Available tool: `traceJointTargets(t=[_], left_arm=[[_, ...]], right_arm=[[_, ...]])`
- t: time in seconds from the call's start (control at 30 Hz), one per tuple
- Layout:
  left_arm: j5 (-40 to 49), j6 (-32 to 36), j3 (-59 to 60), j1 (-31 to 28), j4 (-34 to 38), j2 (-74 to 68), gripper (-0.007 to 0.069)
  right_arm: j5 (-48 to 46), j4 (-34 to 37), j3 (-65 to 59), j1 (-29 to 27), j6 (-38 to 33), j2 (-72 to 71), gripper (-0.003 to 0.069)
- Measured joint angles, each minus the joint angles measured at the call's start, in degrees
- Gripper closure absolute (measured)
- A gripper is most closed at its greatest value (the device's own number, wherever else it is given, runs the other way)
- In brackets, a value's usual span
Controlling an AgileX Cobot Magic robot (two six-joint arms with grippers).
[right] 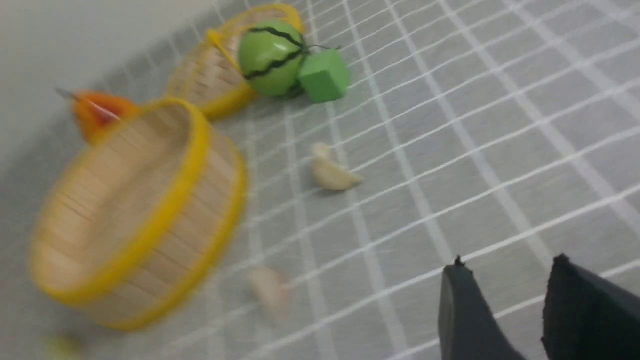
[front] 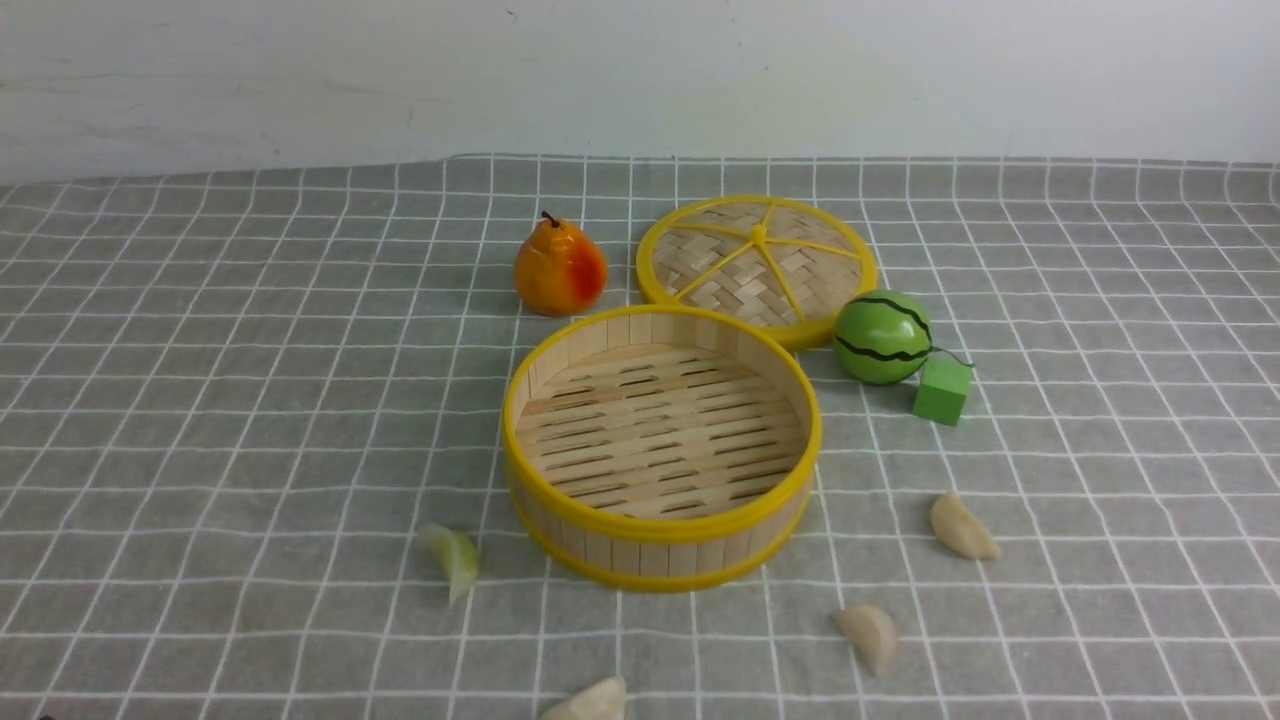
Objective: Put the dumplings into the steamer on the table with the grey tablecloth.
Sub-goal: 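Reach for and grasp a dumpling on the table with the left gripper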
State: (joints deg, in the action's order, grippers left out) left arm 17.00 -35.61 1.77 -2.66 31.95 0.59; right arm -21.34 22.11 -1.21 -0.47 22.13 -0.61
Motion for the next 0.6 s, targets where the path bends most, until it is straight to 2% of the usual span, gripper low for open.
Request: traceJointTargets(t=[0.03,0.1,0.17,0.33,0.4,0.5,0.6], left_arm=[[0.0,-0.8,0.0,0.0,1.0,0.0,0.0387],[-0.1,-7.9,0.0,0.0,10.7,0.0,0.0387],[-0.1,-9.8,0.0,0.0,13.6,0.0,0.0387],[-0.4,-9.8,0.0,0.0,17.9,0.0,0.0387],[0.5,-5.4,-0.7,0.1,18.3,0.0,0.0387],[4.8,8.0,-5.9,0.1,17.8,0.0,0.0389],[11.0,17.8,-13.3,0.1,15.4,-3.1,0.0437]], right_arm=[[0.0,1.2,-0.1,0.0,0.6,0.0,0.0419],[0.0,14.9,-0.3,0.0,6.5,0.0,0.0419],[0.2,19.4,-0.3,0.0,7.8,0.0,0.0419],[0.7,20.5,-0.3,0.0,6.0,0.0,0.0419],[1.1,19.5,-0.3,0.0,3.1,0.0,0.0419],[1.8,19.2,-0.3,0.0,-3.8,0.0,0.0419],[2.0,19.0,1.2,0.0,-10.2,0.0,0.0419]])
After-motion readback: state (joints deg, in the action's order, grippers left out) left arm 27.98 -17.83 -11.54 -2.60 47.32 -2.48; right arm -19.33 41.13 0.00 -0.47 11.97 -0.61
